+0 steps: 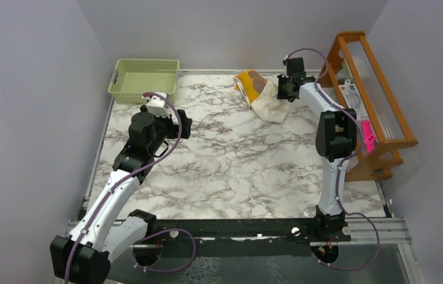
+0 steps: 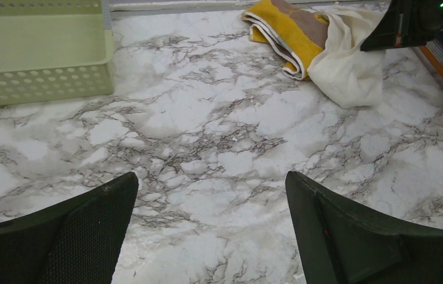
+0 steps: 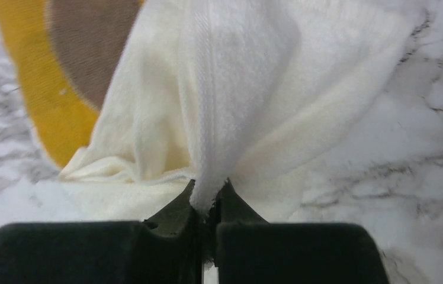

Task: Roll the towels
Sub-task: Pick up the towel at the corner of the board, then place the towel at the center of the board, then flatten out the towel at the center of the board.

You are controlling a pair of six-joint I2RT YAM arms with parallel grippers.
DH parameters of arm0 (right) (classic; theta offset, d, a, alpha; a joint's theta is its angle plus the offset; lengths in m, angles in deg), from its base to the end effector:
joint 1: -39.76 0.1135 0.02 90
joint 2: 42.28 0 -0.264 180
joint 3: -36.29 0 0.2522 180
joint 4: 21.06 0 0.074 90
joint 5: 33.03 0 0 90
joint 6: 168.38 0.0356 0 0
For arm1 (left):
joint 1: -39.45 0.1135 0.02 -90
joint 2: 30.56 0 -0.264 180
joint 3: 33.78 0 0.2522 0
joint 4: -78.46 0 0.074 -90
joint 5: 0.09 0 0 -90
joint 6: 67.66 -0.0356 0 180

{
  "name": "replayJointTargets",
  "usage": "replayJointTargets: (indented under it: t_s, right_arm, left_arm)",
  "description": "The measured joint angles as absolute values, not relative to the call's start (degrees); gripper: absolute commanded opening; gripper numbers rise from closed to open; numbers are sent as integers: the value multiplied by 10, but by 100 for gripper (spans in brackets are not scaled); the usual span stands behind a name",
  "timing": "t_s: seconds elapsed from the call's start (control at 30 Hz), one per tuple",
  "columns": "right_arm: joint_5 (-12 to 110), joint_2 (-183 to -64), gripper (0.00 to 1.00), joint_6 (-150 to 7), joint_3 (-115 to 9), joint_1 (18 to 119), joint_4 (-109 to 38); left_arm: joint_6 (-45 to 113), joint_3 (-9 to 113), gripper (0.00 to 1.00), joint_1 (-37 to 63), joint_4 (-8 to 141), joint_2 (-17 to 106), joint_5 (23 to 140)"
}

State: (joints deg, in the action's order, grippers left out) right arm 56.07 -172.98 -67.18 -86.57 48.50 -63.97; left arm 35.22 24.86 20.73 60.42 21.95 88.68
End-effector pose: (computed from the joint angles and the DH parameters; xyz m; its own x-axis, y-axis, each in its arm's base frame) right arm 0.5053 0.0783 0.1944 -0.7822 0.0762 -0.6183 -0.0100 0.9908 0.1348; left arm 0.2056 -0.0705 0.3273 -0.2665 -0.1450 -0.9529 0.2886 0.9312 -0.2224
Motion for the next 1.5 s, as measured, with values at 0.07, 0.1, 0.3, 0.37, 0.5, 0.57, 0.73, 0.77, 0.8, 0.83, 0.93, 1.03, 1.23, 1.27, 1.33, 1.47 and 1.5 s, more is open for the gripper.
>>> replayJointTargets:
  t_s: [0.07, 0.1, 0.3, 0.37, 0.5, 0.57, 0.73, 0.77, 0.8, 0.83, 0.93, 1.03, 1.23, 1.27, 1.33, 1.47, 1.5]
  right_arm:
    - [573, -1671, 1, -678, -827, 498, -640]
    - [577, -1639, 1, -681, -813, 507, -641]
    - [599, -1398, 4, -693, -713, 619, -587]
    - [602, -1321, 10, -693, -656, 679, -547]
    - [597, -1188, 17, -676, -479, 755, -461]
    - [632, -1131, 28, -665, -374, 740, -430]
    - [683, -1071, 49, -599, -223, 631, -417]
    - [690, -1069, 49, -582, -212, 609, -418]
    - [694, -1069, 49, -568, -206, 595, -419]
    - [695, -1070, 49, -558, -202, 589, -420]
    - [682, -1089, 49, -547, -205, 589, -419]
    - [658, -1129, 49, -547, -212, 591, -419]
    - [636, -1203, 44, -547, -223, 595, -423]
    - [631, -1212, 43, -547, -223, 596, -424]
    - [619, -1225, 38, -546, -223, 596, -425]
    - [589, -1239, 22, -546, -223, 596, -420]
    - [579, -1244, 15, -546, -223, 596, -417]
  left_arm:
    - [349, 249, 99, 207, 601, 220, 887]
    - [348, 249, 99, 207, 600, 220, 887]
    - [343, 249, 99, 207, 599, 220, 887]
    - [341, 249, 99, 207, 599, 220, 890]
    - [333, 249, 99, 207, 593, 214, 896]
    - [329, 249, 99, 207, 588, 207, 898]
    - [329, 247, 99, 207, 580, 185, 902]
    - [332, 246, 99, 207, 581, 183, 902]
    - [337, 244, 99, 207, 581, 182, 900]
    - [343, 241, 99, 207, 581, 182, 897]
    - [362, 233, 99, 200, 581, 196, 886]
    - [385, 227, 99, 168, 583, 230, 883]
    - [428, 206, 99, 75, 615, 316, 884]
    - [434, 205, 99, 52, 623, 336, 887]
    - [439, 206, 99, 11, 644, 374, 895]
    - [446, 208, 99, -37, 663, 439, 900]
    - [447, 208, 99, -40, 666, 448, 902]
